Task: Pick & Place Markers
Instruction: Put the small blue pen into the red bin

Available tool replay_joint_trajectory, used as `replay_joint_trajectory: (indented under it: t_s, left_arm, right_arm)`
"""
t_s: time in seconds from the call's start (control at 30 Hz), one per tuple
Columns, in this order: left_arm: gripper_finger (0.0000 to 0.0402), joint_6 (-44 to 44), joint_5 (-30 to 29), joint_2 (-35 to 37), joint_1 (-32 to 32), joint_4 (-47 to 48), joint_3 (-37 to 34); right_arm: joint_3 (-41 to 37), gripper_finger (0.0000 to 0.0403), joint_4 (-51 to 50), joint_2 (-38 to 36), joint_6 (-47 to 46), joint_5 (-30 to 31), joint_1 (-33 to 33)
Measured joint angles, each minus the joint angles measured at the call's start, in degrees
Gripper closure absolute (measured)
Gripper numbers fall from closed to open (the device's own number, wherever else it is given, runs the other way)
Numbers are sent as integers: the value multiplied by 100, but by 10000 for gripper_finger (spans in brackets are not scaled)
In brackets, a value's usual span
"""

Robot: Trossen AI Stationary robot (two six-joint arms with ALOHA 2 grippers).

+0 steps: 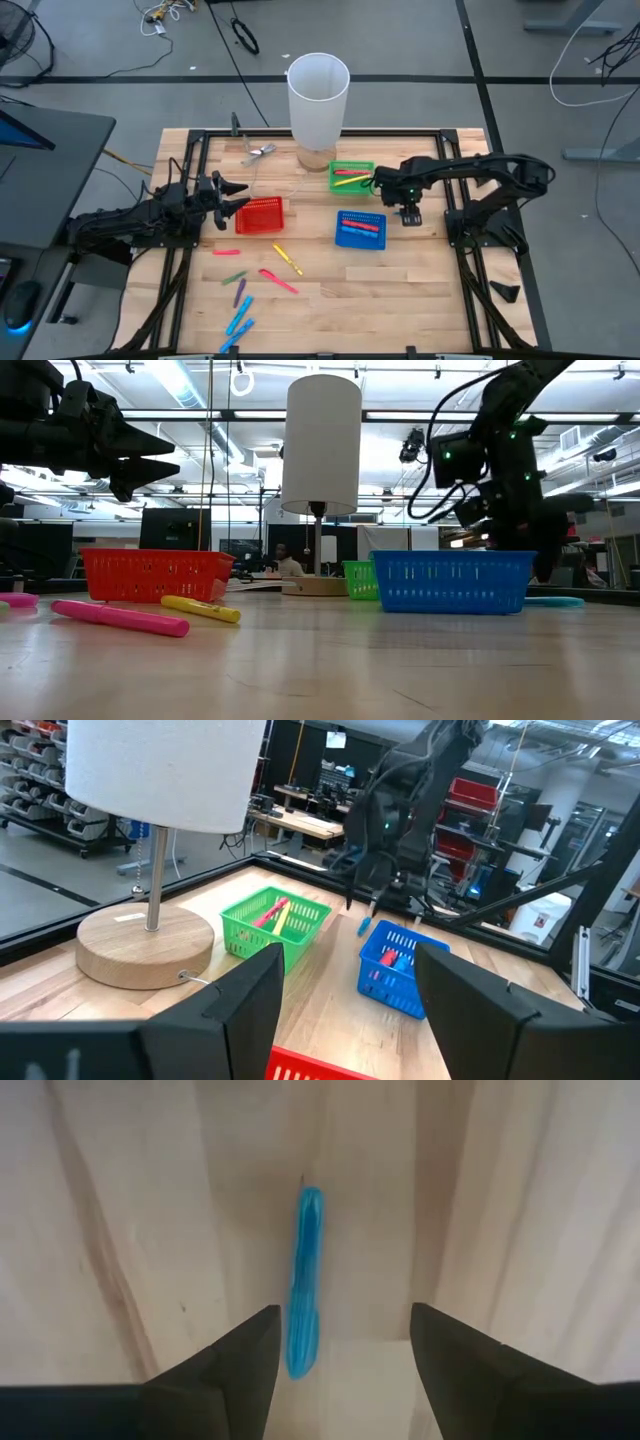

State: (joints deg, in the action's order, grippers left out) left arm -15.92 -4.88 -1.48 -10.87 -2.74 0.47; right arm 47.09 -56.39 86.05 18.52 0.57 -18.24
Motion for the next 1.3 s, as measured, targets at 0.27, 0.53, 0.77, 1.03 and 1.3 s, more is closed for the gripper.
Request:
replay_joint_trajectory:
  t_s: [0.27,0.53,0.77,1.03,1.3]
  left_arm:
    - [170,0,0,0,2,0,0]
    - [170,0,2,0,1,0,1]
    - [170,-1,2,0,1,0,1]
    - [170,-1,2,0,1,0,1]
    - [170,0,2,0,2,0,1]
  right_arm:
    - [0,179,169,494,-51,-3,12]
    - [-16,179,447,855,-480,65,233]
    - [-162,213,589,901,-620,87,408]
    - [-168,345,637,908,-922,-76,409]
    - [-177,382,622,847,-1090,-128,409]
